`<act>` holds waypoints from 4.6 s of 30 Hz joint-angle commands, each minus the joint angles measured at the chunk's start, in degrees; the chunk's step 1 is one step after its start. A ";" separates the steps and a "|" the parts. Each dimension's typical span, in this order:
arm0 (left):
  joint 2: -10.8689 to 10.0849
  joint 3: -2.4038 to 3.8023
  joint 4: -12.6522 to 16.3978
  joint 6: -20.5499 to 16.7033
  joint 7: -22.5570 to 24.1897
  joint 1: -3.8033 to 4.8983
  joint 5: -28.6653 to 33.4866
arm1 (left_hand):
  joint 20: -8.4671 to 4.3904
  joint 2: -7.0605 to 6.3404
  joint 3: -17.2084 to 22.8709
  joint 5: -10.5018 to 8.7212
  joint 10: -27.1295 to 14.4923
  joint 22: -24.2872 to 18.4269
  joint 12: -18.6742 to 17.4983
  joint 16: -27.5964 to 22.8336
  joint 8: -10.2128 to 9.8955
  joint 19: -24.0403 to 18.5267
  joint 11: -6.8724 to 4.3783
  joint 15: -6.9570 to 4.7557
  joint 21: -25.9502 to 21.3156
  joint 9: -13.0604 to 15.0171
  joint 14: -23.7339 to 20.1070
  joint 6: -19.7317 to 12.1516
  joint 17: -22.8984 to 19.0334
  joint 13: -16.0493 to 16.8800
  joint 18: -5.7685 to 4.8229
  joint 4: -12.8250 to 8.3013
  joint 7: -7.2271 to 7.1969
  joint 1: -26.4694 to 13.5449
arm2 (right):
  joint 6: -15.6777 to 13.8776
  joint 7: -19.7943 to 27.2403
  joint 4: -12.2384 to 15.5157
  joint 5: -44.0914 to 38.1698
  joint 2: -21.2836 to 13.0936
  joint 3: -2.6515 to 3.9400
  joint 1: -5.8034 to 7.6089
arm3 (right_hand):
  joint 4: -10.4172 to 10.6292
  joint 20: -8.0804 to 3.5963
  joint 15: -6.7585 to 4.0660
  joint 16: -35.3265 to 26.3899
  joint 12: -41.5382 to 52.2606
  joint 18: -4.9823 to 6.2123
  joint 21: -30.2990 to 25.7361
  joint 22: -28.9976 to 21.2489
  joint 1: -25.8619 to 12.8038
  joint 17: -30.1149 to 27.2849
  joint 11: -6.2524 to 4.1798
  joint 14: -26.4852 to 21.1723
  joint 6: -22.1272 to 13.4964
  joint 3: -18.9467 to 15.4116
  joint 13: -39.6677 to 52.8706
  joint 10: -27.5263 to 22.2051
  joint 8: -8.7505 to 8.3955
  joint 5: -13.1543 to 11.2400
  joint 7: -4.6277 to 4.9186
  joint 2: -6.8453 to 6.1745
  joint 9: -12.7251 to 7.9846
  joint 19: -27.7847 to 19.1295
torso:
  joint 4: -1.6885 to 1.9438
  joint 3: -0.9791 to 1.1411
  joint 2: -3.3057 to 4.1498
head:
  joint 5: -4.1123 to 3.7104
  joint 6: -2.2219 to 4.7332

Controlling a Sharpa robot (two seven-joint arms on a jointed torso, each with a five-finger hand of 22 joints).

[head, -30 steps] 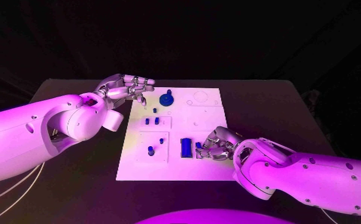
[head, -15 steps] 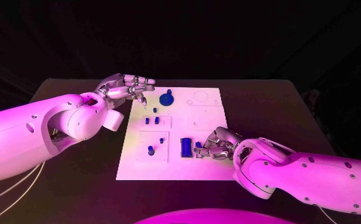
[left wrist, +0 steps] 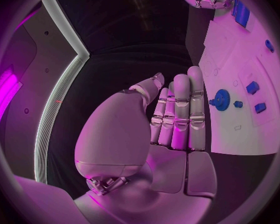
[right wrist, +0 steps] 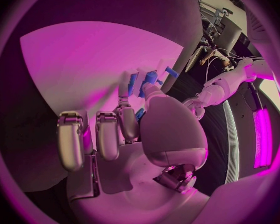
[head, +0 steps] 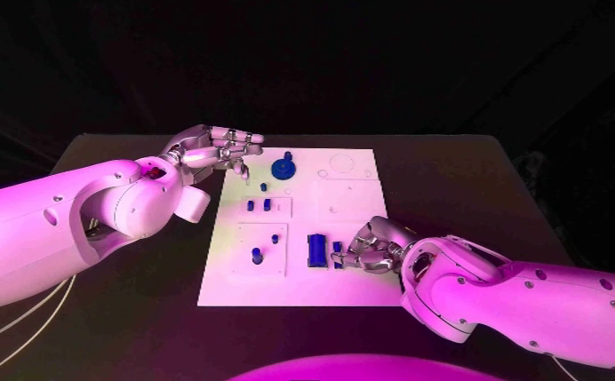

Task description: Assemble the parts on the task board

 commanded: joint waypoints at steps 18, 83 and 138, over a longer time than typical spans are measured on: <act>-0.04 0.04 0.02 0.57 0.28 0.03 -0.16 | 0.16 0.47 -0.33 0.18 -0.40 0.09 0.41 0.20 0.21 -0.08 -0.06 0.04 0.09 -0.07 -0.45 -0.32 -0.08 -0.10 0.74 0.05 0.06 -0.23 | 1.61 1.24 0.37 -3.49 -1.61 0.00 -0.05 | -3.27 -0.70 -0.54 0.40 0.30 -0.77 0.37 14.46 6.77 9.76 -0.29 4.85 -0.05 -1.29 4.34 0.44 -0.01 -1.47 0.00 1.43 0.26 5.20 | 0.03 0.01 -0.02 | -0.17 0.10; 2.24 -0.30 -3.12 -0.70 4.25 -0.30 5.79 | 1.11 0.87 -1.68 0.11 -0.49 -3.72 2.41 -9.69 1.67 -6.71 0.10 0.80 -7.04 0.05 -6.96 -0.05 -5.81 -0.30 0.67 0.69 -0.11 -1.22 | -3.44 39.42 -8.70 25.90 -2.02 0.34 7.49 | -4.21 1.64 2.21 -16.45 -29.31 5.76 -36.08 3.58 15.51 -12.17 3.08 -2.23 -7.94 -8.84 -15.31 -17.43 -4.34 -7.02 3.85 6.63 -1.58 -8.82 | -0.28 -0.29 -2.70 | -0.31 3.16; 9.58 0.87 -1.73 -32.53 20.44 -8.42 8.09 | -6.14 9.12 -24.96 -2.77 -51.31 -33.17 -14.64 -50.55 -5.72 -56.67 -6.52 -1.47 -42.81 -4.37 -59.48 -47.59 -30.66 -10.47 -9.78 -0.64 -10.86 -65.87 | -13.66 66.65 -19.59 71.98 8.05 7.35 3.72 | -16.68 -2.04 4.53 -86.65 -74.34 -1.25 -87.31 -67.63 -47.69 -74.92 1.33 -72.24 -52.66 -1.43 -74.92 -71.12 -18.38 -21.27 -2.45 5.68 -25.88 -73.75 | -0.06 1.60 -7.04 | 2.75 10.62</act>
